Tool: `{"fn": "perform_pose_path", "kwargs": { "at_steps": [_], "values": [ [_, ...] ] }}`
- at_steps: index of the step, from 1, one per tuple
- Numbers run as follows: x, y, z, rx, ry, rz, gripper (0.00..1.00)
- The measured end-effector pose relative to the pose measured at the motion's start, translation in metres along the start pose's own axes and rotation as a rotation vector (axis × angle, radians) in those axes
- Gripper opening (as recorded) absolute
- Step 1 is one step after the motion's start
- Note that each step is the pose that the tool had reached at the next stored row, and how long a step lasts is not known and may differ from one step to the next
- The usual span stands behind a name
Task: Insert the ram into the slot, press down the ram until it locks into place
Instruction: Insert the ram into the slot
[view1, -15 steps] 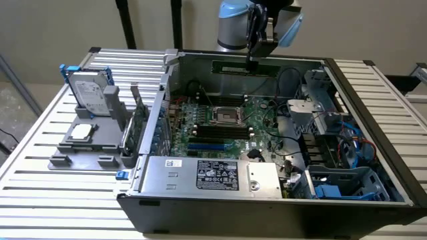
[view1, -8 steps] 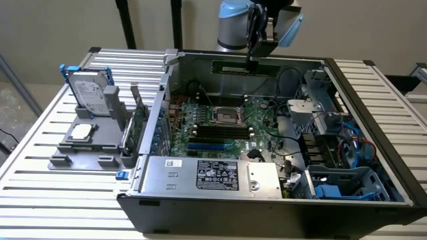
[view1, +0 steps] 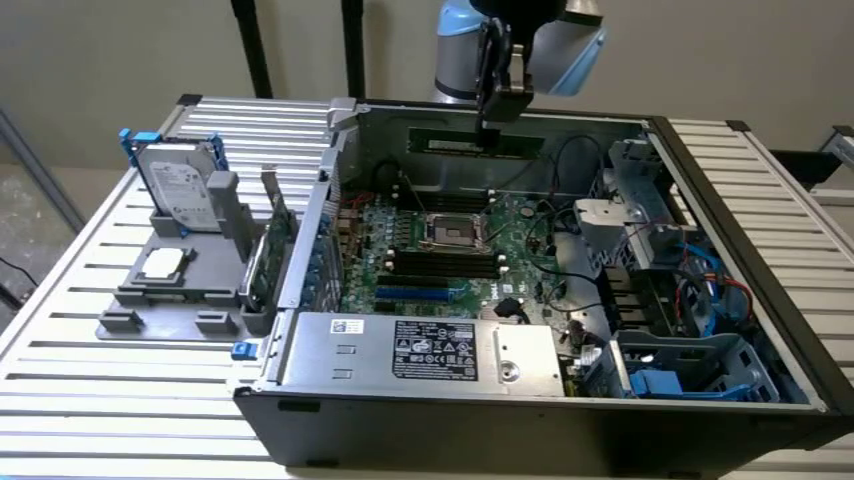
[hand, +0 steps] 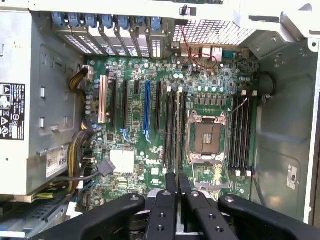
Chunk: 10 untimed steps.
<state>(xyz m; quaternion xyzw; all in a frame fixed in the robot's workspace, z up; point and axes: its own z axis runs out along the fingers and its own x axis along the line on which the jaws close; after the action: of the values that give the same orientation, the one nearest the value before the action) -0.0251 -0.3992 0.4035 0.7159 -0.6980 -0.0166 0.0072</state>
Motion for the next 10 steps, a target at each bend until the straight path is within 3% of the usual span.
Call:
{"fn": "perform_pose_path", "kwargs": {
  "at_steps": [10],
  "values": [
    [-0.01, 0.0178, 0.016, 0.0168, 0.009, 0.001, 0.13]
  ]
}}
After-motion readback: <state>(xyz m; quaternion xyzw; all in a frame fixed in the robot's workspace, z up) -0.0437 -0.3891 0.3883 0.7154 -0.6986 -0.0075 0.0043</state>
